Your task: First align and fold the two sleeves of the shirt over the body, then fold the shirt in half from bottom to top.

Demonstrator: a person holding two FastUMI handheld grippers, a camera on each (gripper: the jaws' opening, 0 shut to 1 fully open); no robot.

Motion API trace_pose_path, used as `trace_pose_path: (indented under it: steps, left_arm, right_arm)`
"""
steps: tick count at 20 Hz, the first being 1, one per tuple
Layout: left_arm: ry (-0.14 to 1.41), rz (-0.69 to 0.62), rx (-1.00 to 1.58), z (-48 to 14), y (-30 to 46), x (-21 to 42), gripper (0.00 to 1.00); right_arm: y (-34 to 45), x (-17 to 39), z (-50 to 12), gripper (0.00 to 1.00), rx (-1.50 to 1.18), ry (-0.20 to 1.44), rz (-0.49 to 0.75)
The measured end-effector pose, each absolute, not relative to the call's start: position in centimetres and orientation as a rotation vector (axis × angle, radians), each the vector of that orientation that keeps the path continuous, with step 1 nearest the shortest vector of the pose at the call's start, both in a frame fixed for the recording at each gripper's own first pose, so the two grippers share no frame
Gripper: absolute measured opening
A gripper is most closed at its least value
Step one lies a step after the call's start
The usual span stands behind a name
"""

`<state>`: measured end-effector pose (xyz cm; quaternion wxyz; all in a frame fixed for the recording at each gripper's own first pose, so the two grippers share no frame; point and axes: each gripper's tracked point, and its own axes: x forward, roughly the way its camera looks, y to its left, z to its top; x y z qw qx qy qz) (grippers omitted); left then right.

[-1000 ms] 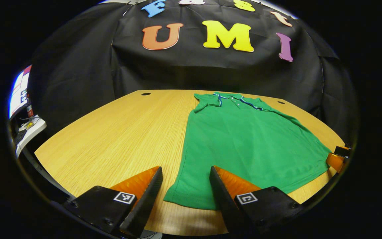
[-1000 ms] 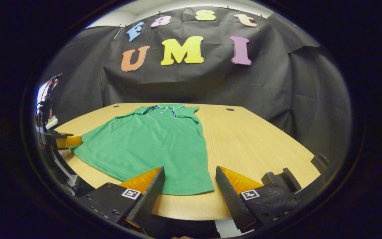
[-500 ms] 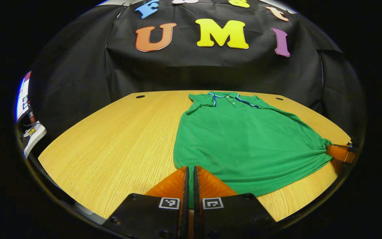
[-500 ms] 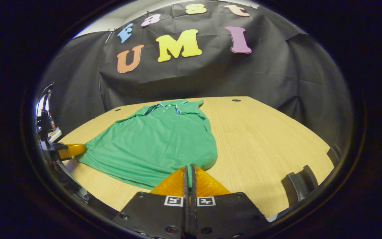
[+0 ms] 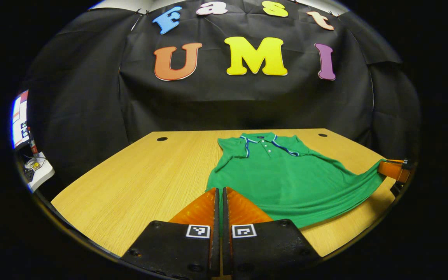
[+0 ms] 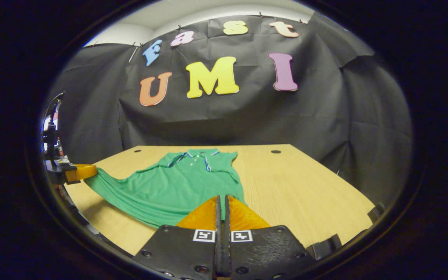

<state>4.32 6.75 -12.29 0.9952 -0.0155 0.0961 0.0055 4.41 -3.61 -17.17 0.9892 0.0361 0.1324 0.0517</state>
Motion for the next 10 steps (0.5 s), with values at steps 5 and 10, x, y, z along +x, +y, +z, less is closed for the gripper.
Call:
trace_pose_path:
  steps: [5, 10]
  left_arm:
    - [0.086, 0.020, -0.091, -7.2, 7.6, 10.7, 0.08]
    - [0.044, 0.048, -0.113, -4.1, 9.5, 19.3, 0.08]
  right_arm:
    - [-2.4, 11.5, -12.5, 0.00, 0.061, 0.139, 0.068]
    - [-1.9, 21.1, -8.8, 0.00, 0.069, 0.052, 0.015]
